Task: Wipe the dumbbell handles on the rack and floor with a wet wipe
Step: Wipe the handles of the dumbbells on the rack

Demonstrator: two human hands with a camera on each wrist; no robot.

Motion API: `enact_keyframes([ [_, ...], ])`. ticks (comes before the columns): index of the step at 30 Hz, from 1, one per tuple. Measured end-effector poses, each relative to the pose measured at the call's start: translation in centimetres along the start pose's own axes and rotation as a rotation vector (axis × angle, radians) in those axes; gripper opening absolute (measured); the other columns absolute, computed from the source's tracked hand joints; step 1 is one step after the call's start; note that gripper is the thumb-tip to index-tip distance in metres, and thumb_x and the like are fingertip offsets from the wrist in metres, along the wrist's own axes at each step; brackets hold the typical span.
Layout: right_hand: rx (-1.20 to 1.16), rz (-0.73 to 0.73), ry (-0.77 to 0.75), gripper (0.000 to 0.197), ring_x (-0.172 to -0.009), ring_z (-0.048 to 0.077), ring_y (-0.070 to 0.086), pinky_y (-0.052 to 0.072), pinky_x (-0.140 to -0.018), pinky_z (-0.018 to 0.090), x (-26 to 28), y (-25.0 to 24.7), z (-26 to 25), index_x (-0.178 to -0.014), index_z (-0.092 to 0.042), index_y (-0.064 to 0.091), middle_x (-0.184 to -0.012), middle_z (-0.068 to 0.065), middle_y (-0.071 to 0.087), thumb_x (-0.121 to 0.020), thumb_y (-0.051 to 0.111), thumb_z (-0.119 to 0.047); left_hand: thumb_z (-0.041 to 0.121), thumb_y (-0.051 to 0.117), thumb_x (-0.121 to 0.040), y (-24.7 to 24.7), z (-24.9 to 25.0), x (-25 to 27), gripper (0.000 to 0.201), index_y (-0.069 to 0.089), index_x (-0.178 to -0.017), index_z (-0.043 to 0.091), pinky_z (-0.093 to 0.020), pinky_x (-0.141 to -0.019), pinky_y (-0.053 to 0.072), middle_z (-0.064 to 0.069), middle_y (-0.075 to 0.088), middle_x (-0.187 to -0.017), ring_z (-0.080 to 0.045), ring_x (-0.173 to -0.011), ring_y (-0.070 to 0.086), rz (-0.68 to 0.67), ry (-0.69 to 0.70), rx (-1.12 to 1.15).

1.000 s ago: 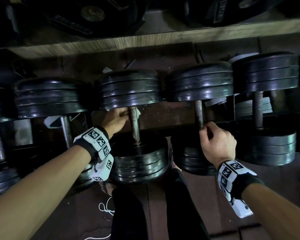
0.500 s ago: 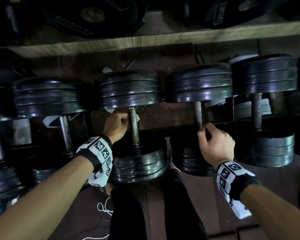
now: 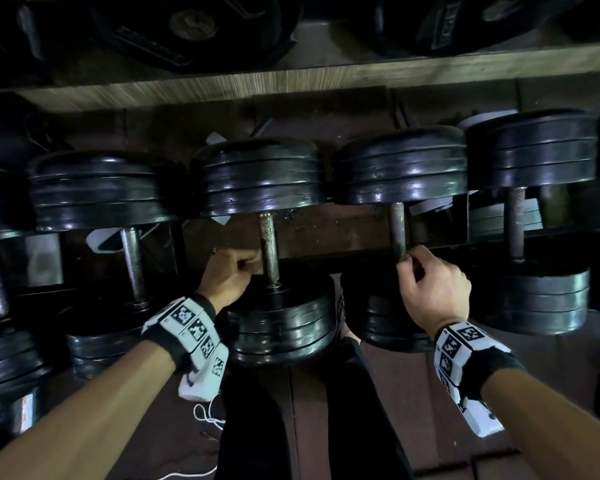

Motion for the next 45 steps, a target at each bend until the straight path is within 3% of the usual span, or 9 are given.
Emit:
enact_keyframes([
  [6,0.007,-0.010,0.014,0.025,-0.078,0.045,0.063,0.031,-0.065,0.037,0.1,-0.1,-0.1,-0.093,-0.011,0.065,-0.082,0.016,0.071,-0.095,0.049,-0.030,0.013,0.069,-0.092,0.8,-0.7,0.6,0.010,0.077,-0.097,0.012,-0.018,-0.075,0.039,0.000,0.074,-0.103,-0.013,-0.098,0.065,-0.060,-0.019,-0.049],
  [9,0.000,-0.022,0.036,0.016,-0.079,0.046,0.063,0.030,-0.066,0.037,0.1,-0.2,0.0,-0.094,-0.009,0.066,-0.082,0.017,0.070,-0.095,0.057,-0.023,0.023,0.069,-0.092,1.3,-1.0,0.4,0.007,0.075,-0.089,0.026,-0.033,-0.095,0.046,-0.002,0.075,-0.105,-0.024,-0.110,0.065,-0.107,-0.080,-0.097],
  [13,-0.007,-0.005,0.033,0.013,-0.077,0.046,0.062,0.031,-0.065,0.036,0.1,-0.2,0.0,-0.093,-0.009,0.066,-0.080,0.016,0.070,-0.095,0.060,-0.020,0.034,0.072,-0.088,0.7,-1.9,0.7,0.023,0.074,-0.111,0.035,-0.047,-0.115,0.030,0.009,0.068,-0.126,-0.021,-0.129,0.054,-0.077,-0.152,-0.142],
  [19,-0.013,0.002,0.000,0.024,-0.076,0.045,0.063,0.031,-0.064,0.036,0.2,-0.1,-0.1,-0.094,-0.010,0.066,-0.079,0.015,0.070,-0.095,0.052,-0.029,0.018,0.071,-0.088,-1.5,0.6,-2.2,0.007,0.075,-0.091,0.022,-0.031,-0.095,0.045,0.003,0.073,-0.092,-0.020,-0.097,0.066,0.031,-0.026,0.107],
  [26,-0.014,-0.027,0.007,0.032,-0.074,0.042,0.063,0.030,-0.063,0.035,0.2,-0.1,-0.2,-0.092,-0.012,0.064,-0.077,0.012,0.069,-0.088,0.044,-0.036,0.051,0.063,-0.074,1.5,-3.2,-4.1,0.030,0.074,-0.098,0.037,-0.048,-0.100,0.048,0.008,0.075,-0.103,-0.020,-0.105,0.068,-0.089,-0.036,-0.044],
  [31,-0.008,-0.033,-0.002,0.027,-0.074,0.042,0.062,0.031,-0.062,0.035,0.1,-0.1,0.0,-0.089,-0.013,0.062,-0.076,0.010,0.068,-0.090,0.046,-0.035,0.066,0.065,-0.066,3.0,-3.0,-1.7,0.041,0.077,-0.095,0.040,-0.042,-0.098,0.050,0.013,0.076,-0.101,-0.016,-0.104,0.070,-0.223,-0.077,-0.114],
  [35,-0.022,-0.042,0.025,0.014,-0.077,0.043,0.062,0.031,-0.063,0.036,0.1,0.0,0.1,-0.089,-0.011,0.062,-0.078,0.012,0.069,-0.095,0.058,-0.023,0.023,0.074,-0.088,0.8,-0.3,1.2,0.019,0.078,-0.104,0.014,-0.021,-0.089,0.043,-0.005,0.075,-0.111,-0.020,-0.110,0.067,-0.038,-0.106,-0.100],
  [39,0.022,-0.105,0.041,0.017,-0.082,0.041,0.062,0.031,-0.065,0.035,0.0,-0.1,-0.1,-0.094,-0.013,0.062,-0.084,0.010,0.069,-0.096,0.054,-0.028,0.016,0.072,-0.089,-0.4,0.7,5.0,0.020,0.076,-0.109,0.013,0.002,-0.075,0.034,0.004,0.073,-0.107,-0.004,-0.099,0.061,0.137,-0.087,0.063],
  [45,-0.133,-0.282,-0.074,0.017,-0.082,0.017,0.068,0.050,-0.071,0.031,0.2,-0.3,-1.4,-0.106,-0.036,0.064,-0.082,-0.015,0.069,-0.092,0.064,-0.045,0.015,0.071,-0.089,1.3,6.8,9.0,0.021,0.069,-0.109,0.021,-0.004,-0.080,0.043,0.015,0.072,-0.098,0.007,-0.094,0.065,0.229,0.031,0.321],
])
Point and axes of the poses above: each hand's wrist, its own x-axis away from the middle knuckle, its own y-axis out of the palm, z = x × y, the point moved 6 cm from there along -x, towards the middle knuckle
